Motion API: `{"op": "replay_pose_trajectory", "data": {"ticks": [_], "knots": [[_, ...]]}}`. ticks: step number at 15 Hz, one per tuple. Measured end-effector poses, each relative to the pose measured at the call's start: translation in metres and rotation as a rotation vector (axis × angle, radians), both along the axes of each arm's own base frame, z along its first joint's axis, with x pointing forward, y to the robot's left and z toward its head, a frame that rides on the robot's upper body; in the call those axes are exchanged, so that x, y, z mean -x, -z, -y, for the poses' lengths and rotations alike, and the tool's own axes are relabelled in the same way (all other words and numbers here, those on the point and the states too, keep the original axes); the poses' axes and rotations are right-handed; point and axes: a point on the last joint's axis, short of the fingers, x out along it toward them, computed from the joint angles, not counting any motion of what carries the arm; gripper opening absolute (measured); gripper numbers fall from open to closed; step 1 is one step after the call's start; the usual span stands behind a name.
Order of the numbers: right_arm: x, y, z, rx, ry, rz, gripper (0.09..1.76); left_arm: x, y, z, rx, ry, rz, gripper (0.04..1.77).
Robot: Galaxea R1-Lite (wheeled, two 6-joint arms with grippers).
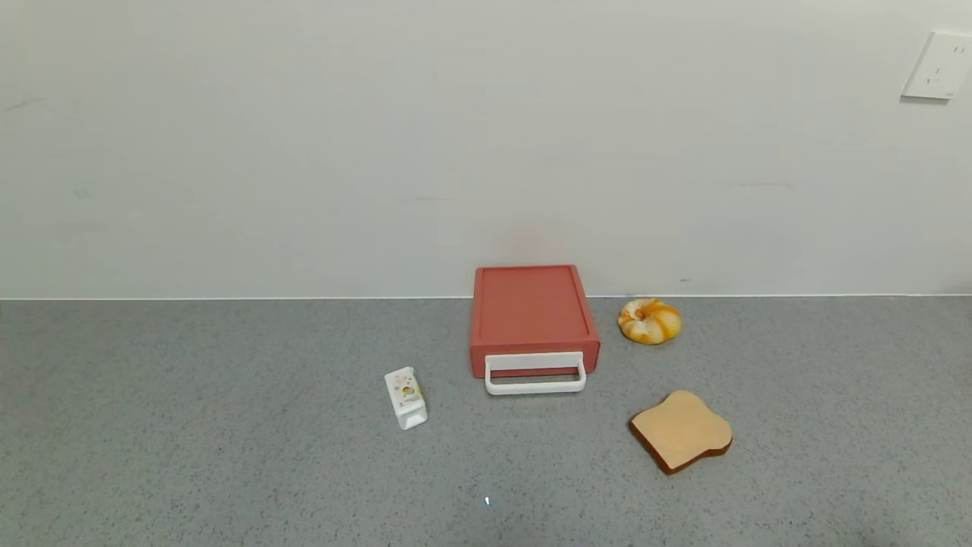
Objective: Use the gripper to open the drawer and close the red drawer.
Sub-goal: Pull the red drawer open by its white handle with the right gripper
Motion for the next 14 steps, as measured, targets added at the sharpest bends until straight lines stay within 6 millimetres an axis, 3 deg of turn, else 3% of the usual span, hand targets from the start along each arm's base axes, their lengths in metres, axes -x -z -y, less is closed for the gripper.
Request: {"op": "replay_pose_trajectory", "data": {"ticks": [4, 8, 11, 14], "knots": [[-0.056, -0.039, -0.004, 0.024, -0.065, -0.095, 1.71, 0.0, 0.0, 0.0, 0.002, -0.003, 0.0, 1.72], [-0.132, -0.066, -0.018, 0.032, -0.15, -0.184, 1.71, 0.0, 0.0, 0.0, 0.002, -0.005, -0.001, 1.72], [-0.191, -0.073, -0.038, 0.04, -0.251, -0.235, 1.71, 0.0, 0.0, 0.0, 0.002, -0.006, -0.002, 1.72], [-0.239, -0.065, -0.065, 0.058, -0.363, -0.302, 1.71, 0.0, 0.0, 0.0, 0.001, -0.006, 0.0, 1.72]]}}
